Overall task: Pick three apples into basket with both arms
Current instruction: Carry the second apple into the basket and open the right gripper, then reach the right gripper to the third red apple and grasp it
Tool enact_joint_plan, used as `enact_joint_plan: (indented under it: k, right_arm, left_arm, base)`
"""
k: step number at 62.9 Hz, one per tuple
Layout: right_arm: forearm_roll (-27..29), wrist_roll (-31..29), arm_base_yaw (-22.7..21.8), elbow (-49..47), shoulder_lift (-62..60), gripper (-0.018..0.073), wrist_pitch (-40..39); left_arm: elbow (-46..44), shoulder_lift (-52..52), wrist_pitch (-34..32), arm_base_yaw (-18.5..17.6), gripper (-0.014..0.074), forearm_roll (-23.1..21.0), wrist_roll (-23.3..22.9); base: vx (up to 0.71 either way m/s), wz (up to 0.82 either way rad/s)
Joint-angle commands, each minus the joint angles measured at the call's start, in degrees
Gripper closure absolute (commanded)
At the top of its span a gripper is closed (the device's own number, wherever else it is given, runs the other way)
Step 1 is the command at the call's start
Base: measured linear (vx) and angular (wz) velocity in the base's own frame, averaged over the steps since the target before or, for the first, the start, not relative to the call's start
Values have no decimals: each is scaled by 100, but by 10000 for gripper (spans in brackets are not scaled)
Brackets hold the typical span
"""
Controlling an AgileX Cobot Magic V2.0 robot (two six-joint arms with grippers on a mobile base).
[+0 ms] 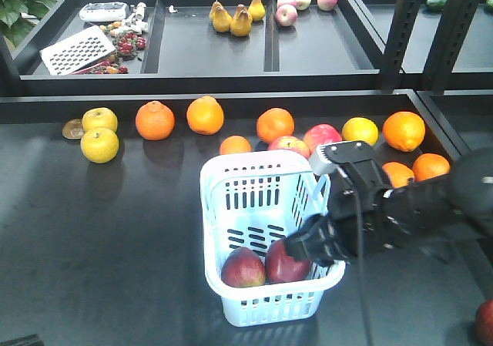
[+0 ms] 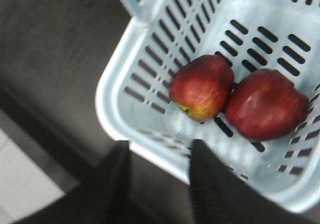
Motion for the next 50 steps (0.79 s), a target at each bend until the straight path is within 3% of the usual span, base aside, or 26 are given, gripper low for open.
enact_joint_plan:
  k: [1, 8, 16, 20, 24, 29, 39, 50]
  right_arm:
    - [-602, 478, -11, -171, -601, 549, 300]
    - [-2070, 1784, -11, -171, -1101, 569, 593]
    - [-4426, 3966, -11, -171, -1455, 568, 1267]
    - [-5418, 4677, -11, -171, -1557, 568, 1575]
    - [-5961, 5090, -24, -171, -1590, 567, 1784]
    - [-6070, 5208, -246, -171, -1547, 559, 1797]
    - [-5754, 4844, -1411, -171, -1326, 467, 1590]
    - [-4847, 3881, -2989, -171, -888, 197, 1546]
  left_arm:
    - [-134, 47, -295, -4, 603, -179, -30]
    - [-134, 47, -295, -4, 603, -179, -30]
    - [-134, 47, -295, -4, 603, -179, -30]
    - [-134, 47, -295, -4, 603, -179, -30]
    - [-134, 47, -295, -4, 603, -179, -30]
    - [-134, 47, -316, -4, 603, -179, -30]
    - [-134, 47, -317, -4, 603, -179, -30]
    - [-134, 47, -317, -4, 603, -179, -30]
  base:
    - [0, 0]
    - [0, 0]
    - [0, 0]
    - [0, 0]
    - [0, 0]
    - [0, 0]
    - [0, 0]
    - [0, 0]
